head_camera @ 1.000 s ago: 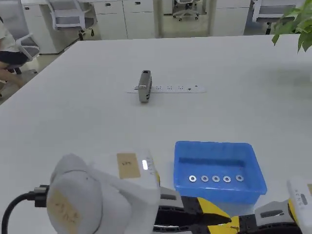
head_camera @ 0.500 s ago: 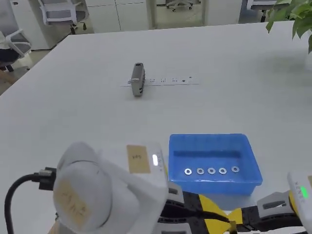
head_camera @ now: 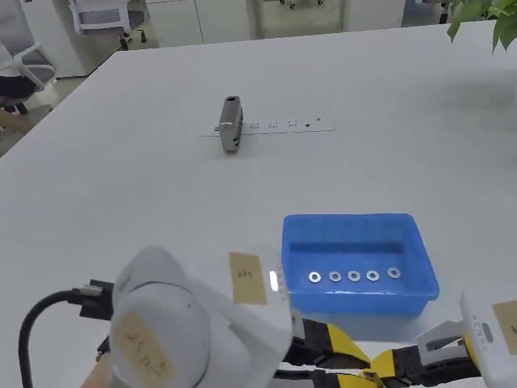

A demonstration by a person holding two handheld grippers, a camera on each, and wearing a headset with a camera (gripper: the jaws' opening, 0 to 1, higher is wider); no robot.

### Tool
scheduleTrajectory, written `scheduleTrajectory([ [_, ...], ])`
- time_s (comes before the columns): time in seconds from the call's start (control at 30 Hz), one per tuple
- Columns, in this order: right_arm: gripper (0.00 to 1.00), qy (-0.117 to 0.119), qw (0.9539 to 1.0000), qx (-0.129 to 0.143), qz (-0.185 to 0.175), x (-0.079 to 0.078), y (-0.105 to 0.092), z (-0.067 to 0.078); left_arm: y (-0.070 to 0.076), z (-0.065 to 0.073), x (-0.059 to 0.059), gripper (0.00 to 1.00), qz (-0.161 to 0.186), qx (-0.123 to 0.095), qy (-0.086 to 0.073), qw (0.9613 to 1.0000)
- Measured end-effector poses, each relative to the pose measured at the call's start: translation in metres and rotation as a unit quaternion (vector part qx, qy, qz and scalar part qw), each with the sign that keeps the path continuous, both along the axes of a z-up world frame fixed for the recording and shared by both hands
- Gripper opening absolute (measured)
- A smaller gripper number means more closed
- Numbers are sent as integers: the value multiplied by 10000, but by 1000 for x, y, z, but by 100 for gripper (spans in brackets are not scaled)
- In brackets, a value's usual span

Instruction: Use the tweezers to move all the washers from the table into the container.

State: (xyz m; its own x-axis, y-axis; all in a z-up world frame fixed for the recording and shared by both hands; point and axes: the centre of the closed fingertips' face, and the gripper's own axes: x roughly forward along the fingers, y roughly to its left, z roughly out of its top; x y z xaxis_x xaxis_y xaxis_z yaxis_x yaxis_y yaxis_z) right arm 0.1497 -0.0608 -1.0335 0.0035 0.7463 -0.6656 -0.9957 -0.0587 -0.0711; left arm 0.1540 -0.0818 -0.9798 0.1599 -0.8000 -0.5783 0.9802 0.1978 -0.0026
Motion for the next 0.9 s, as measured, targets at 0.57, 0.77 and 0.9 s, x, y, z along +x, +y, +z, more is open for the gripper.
scheduleTrajectory([
  [0.57,4,177,9995,99,-244,8,-4,-7,8,-20,3,0,124,369,-30,9992],
  [0.77,4,322,9983,198,-433,13,-3,-15,15,-35,8,0,235,492,135,9984],
  [0.9,5,501,9963,312,-618,14,-1,-18,20,-45,9,0,245,617,233,9975],
])
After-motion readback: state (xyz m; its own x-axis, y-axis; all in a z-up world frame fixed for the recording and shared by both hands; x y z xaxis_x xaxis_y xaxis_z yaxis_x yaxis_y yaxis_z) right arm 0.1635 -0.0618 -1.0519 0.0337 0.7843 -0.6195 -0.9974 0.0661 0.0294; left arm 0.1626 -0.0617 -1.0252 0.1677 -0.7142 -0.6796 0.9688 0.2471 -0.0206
